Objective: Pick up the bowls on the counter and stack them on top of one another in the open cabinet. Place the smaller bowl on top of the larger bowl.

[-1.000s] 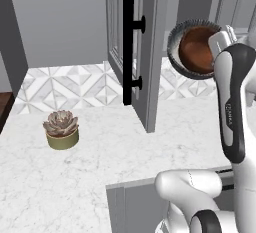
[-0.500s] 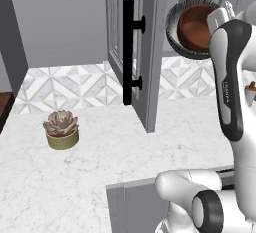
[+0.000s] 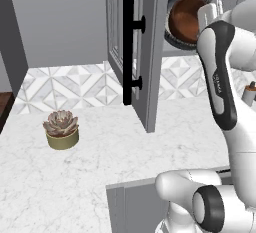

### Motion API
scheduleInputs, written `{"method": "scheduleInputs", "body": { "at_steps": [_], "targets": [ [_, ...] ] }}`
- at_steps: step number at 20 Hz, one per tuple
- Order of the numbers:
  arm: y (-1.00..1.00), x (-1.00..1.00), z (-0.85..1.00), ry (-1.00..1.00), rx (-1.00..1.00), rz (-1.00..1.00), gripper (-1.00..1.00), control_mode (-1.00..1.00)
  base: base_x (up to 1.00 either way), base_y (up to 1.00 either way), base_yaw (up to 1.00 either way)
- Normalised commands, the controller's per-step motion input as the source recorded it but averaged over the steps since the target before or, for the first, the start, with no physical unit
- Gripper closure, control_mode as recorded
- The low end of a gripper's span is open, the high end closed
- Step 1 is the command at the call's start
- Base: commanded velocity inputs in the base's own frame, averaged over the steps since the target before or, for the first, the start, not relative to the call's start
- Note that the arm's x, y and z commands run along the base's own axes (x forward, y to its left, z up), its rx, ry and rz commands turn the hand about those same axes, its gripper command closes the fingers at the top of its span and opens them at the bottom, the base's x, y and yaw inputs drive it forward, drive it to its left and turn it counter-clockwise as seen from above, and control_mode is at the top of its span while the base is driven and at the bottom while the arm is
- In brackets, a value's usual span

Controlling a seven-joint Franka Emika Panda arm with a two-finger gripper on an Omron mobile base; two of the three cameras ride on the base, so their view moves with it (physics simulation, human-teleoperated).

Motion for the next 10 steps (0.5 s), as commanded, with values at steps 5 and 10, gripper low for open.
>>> {"method": "scheduleInputs", "body": {
  "at_steps": [5, 10],
  "targets": [
    [0.14, 0.69, 0.0, 0.11, 0.01, 0.02, 1.0, -1.0, 0.0, 0.0, 0.0],
    [0.13, 0.71, -0.19, 0.06, 0.0, 0.03, 1.0, -1.0, 0.0, 0.0, 0.0]
  ]
}}
